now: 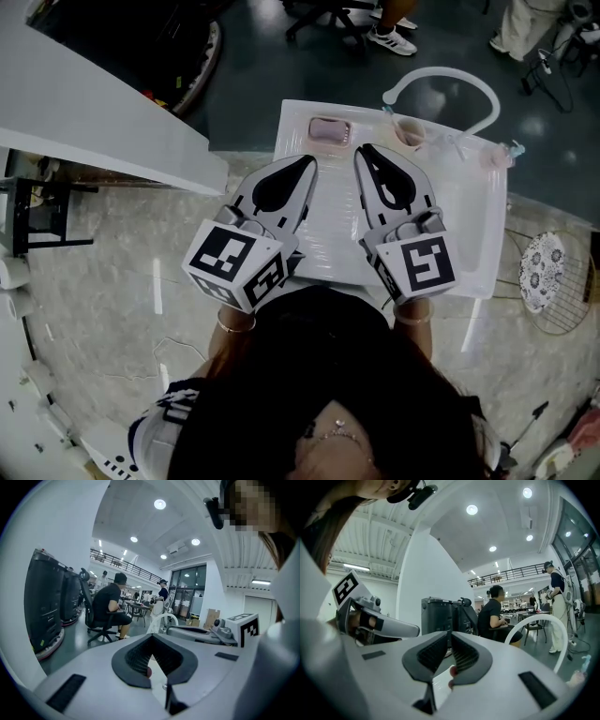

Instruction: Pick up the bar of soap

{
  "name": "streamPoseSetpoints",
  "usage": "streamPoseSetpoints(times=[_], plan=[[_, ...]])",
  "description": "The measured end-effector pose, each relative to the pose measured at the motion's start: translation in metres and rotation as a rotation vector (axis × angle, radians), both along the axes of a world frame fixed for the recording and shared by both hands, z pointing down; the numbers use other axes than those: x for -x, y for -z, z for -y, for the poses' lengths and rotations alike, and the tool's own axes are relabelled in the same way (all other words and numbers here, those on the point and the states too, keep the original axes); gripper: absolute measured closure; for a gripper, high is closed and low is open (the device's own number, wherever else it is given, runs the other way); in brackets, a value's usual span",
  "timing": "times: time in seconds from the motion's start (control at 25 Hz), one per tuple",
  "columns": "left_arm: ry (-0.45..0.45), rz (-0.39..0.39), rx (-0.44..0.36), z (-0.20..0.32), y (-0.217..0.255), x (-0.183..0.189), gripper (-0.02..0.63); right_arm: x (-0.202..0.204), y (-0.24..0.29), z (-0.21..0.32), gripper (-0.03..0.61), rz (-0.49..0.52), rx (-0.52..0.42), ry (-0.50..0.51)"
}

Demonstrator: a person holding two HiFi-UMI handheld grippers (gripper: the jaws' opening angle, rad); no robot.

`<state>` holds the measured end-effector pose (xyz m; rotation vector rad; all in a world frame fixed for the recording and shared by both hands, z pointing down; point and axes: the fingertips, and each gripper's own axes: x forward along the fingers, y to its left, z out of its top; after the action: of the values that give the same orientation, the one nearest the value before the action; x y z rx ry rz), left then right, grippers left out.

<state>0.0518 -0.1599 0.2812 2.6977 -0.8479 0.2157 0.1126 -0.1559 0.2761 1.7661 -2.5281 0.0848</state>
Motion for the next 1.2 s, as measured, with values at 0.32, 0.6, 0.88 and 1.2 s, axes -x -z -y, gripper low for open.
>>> streamPoseSetpoints(times=[0.32, 0.6, 0.88, 1.2], plan=[[0.018, -0.003, 0.051, 0.033, -0.016, 0.008, 0.614, -0.001, -0.029, 0.040, 0.568, -0.090, 0.067, 0.003], [0.038, -0.004, 0.081, 0.060, -0.027, 0.016, 0.614, -0.002, -0.057, 0.074, 0.568, -0.127, 0.131, 0.011], [0.057, 0.002, 0.112, 0.080, -0.041, 0.025, 0.614, -0.001, -0.094, 0.099, 0.568, -0.278, 0.181, 0.051], [0.067, 0.010, 0.153, 0.096, -0.058, 0.030, 0.614, 0.008, -0.140, 0.125, 0.529, -0.426, 0.260, 0.138]])
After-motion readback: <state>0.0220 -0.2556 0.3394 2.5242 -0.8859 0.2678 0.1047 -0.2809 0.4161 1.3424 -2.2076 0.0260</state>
